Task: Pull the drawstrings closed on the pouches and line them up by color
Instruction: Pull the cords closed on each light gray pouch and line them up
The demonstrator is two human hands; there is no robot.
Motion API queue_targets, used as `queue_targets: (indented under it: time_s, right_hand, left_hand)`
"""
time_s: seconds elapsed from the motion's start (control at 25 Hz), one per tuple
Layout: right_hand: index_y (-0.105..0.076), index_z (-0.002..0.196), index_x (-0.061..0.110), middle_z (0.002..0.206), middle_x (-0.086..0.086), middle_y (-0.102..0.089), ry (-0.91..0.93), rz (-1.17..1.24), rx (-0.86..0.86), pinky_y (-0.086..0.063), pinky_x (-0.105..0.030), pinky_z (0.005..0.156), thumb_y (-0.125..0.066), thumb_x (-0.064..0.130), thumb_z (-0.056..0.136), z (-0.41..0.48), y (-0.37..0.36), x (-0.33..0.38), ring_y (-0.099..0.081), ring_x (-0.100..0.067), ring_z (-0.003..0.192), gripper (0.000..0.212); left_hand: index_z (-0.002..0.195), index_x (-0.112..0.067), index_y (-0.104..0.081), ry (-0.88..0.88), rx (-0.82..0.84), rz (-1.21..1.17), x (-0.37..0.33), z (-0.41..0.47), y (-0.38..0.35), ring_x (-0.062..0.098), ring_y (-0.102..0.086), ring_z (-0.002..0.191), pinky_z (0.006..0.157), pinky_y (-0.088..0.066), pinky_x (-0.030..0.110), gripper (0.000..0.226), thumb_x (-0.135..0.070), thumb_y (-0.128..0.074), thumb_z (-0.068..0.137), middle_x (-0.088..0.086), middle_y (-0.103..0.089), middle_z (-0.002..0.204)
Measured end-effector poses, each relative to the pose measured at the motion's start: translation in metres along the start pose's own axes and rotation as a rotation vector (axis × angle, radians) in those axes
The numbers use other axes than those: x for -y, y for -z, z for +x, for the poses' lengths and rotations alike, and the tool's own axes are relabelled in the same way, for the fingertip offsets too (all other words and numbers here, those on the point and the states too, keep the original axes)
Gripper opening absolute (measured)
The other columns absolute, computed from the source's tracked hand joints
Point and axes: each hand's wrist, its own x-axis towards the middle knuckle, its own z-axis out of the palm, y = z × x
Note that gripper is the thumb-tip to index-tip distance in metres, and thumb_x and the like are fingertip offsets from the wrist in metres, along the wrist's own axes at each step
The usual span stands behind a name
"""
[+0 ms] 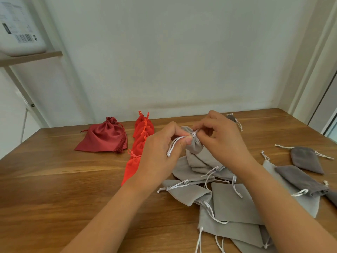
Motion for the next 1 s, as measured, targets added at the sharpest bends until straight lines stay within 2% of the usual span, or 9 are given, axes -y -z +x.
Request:
queue_targets:
  time_s: [0.08,0.2,0.28,0.44,0.52,0.64,0.72,0.84,1.0]
  right_hand:
    - [-0.071,0.081,0.017,0.079,0.005,-0.061,-0.154,0.254,0.032,-0.044,-0.014,0.065,-0.058,-0.001,0.086,0.001,-0.001,0.001,-0.054,-0.001,0.07,0.023]
    - [-0.072,0.09,0.009,0.086,-0.007,-0.07,-0.351,0.7,0.069,-0.051,-0.026,0.074,-0.051,-0.005,0.09,0.003,0.002,0.001,-0.062,-0.016,0.079,0.025]
    - [-0.071,0.095,0.004,0.089,-0.013,-0.07,-0.403,0.824,0.101,-0.053,-0.03,0.077,-0.051,-0.005,0.091,0.004,0.003,-0.001,-0.061,-0.023,0.081,0.022]
    - [-0.072,0.094,0.004,0.084,-0.011,-0.072,-0.443,0.905,0.162,-0.055,-0.024,0.072,-0.057,-0.001,0.087,0.004,0.006,-0.001,-0.065,-0.018,0.076,0.017]
    - [-0.072,0.092,0.005,0.083,-0.011,-0.072,-0.468,0.9,0.143,-0.055,-0.025,0.072,-0.061,0.001,0.085,0.004,0.006,-0.001,-0.066,-0.018,0.075,0.014]
    - [-0.073,0.092,0.006,0.085,-0.01,-0.074,-0.49,0.767,0.041,-0.057,-0.026,0.075,-0.063,0.001,0.085,0.004,0.002,-0.001,-0.069,-0.021,0.08,0.012]
    - [-0.074,0.088,0.011,0.086,-0.005,-0.074,-0.469,0.628,-0.01,-0.057,-0.026,0.078,-0.065,0.002,0.085,0.003,-0.003,0.001,-0.07,-0.018,0.084,0.013]
    - [-0.071,0.081,0.026,0.084,0.005,-0.073,-0.366,0.353,-0.061,-0.056,-0.023,0.076,-0.066,0.004,0.085,0.0,-0.006,0.004,-0.069,-0.009,0.08,0.023]
    - [-0.069,0.082,0.031,0.083,0.01,-0.071,-0.3,0.269,-0.078,-0.054,-0.021,0.074,-0.066,0.009,0.086,-0.002,-0.009,0.003,-0.066,-0.003,0.078,0.022]
  left_hand:
    - [0.087,-0.01,-0.067,0.012,0.004,0.005,0.0,-0.001,0.0,-0.004,-0.063,0.081,0.068,-0.043,0.01,0.006,-0.017,-0.066,0.087,-0.021,-0.067,0.081]
    - [0.086,-0.014,-0.067,0.045,-0.001,0.032,0.003,-0.001,0.001,-0.001,-0.062,0.078,0.065,-0.043,0.011,0.005,-0.019,-0.066,0.088,-0.017,-0.067,0.085]
    - [0.086,-0.014,-0.066,0.065,-0.019,0.027,0.004,0.0,0.002,0.0,-0.062,0.078,0.066,-0.044,0.012,0.004,-0.017,-0.065,0.088,-0.016,-0.067,0.086]
    - [0.086,-0.015,-0.065,0.097,-0.043,-0.007,0.007,0.003,0.004,0.001,-0.063,0.08,0.069,-0.046,0.013,0.002,-0.014,-0.065,0.088,-0.012,-0.069,0.082]
    - [0.086,-0.015,-0.065,0.099,-0.051,-0.013,0.006,0.003,0.005,0.002,-0.063,0.08,0.069,-0.046,0.014,0.003,-0.014,-0.065,0.088,-0.01,-0.07,0.082]
    - [0.086,-0.013,-0.068,0.062,-0.014,-0.023,0.004,0.0,0.002,0.001,-0.064,0.079,0.068,-0.046,0.014,0.004,-0.016,-0.066,0.088,-0.012,-0.069,0.082]
    - [0.086,-0.013,-0.068,0.019,0.025,0.018,0.002,-0.003,0.0,0.003,-0.064,0.077,0.066,-0.048,0.018,0.011,-0.023,-0.064,0.087,-0.014,-0.069,0.083]
    - [0.085,-0.015,-0.067,-0.005,0.046,0.088,0.003,-0.003,0.001,0.004,-0.062,0.073,0.061,-0.045,0.015,0.014,-0.028,-0.062,0.087,-0.014,-0.069,0.081]
    - [0.085,-0.015,-0.064,0.056,-0.08,0.048,0.001,-0.002,-0.003,0.004,-0.062,0.077,0.065,-0.044,0.014,0.008,-0.021,-0.062,0.089,-0.013,-0.067,0.081]
